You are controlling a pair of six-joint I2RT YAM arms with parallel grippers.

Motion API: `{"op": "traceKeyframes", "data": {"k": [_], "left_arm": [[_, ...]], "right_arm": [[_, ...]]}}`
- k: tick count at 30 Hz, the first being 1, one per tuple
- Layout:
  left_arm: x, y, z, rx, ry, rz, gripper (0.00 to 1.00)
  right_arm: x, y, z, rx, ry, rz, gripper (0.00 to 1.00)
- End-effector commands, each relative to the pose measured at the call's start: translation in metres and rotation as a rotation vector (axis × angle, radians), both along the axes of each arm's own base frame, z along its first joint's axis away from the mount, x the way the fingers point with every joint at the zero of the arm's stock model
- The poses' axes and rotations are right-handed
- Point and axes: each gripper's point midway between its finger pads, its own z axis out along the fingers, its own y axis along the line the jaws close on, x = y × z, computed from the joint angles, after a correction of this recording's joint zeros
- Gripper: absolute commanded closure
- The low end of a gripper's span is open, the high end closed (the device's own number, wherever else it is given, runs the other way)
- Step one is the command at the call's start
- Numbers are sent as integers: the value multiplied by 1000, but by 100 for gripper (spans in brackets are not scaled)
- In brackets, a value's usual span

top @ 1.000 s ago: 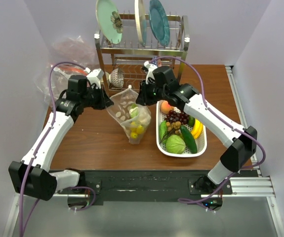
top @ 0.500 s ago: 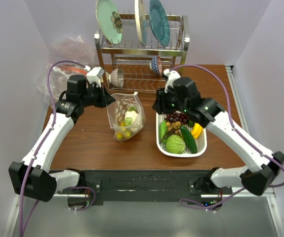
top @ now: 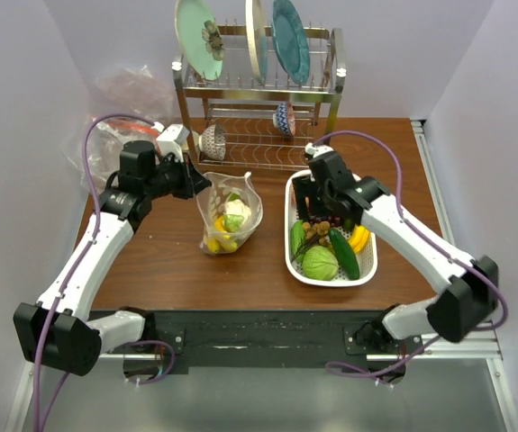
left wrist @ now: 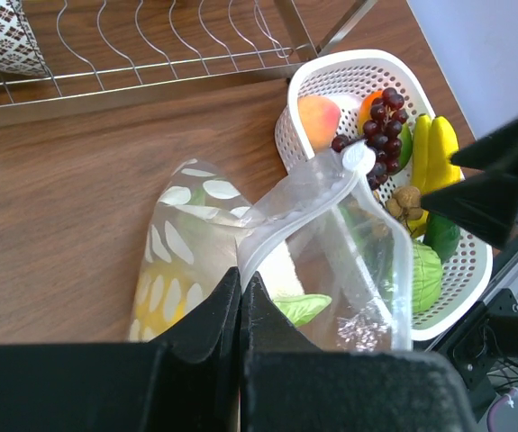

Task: Place the food in the zip-top bag and seal the zipper
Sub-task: Pick up the fake fruit from the bin.

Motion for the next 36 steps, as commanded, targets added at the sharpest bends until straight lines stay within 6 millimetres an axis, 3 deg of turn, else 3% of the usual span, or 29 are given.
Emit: {"op": "traceKeyframes", "data": {"k": [1,6,12,17,24,31,35,36], "left_arm": [[2,-1,29,-31,-110,-10,99],[0,-2,31,-32,-103,-19,100],[0,-2,28,-34,-93,-17,100],[1,-3,27,-39,-89,-18,100],[1,-4,28,-42,-84,-23,100],[0,-4,29,-41,-82,-21,100],[1,-4,28,-44,-76,-19,100],[1,-5,27,-46,-73,-21,100]], "right_arm": [[46,0,-1,-50,-56,-49,18],[82,-1,-24,-109,-45,-85,17],[112,-4,-41,-161,-57,-115,17],[131,-3,-67,-168,-61,-114,16],[148,-5,-99,-155,-51,-111,16],[147,-2,-131,-133,8,-74,20],[138,7,-128,-68,11,-29,31],[138,8,-112,-50,-24,-30,32]]}}
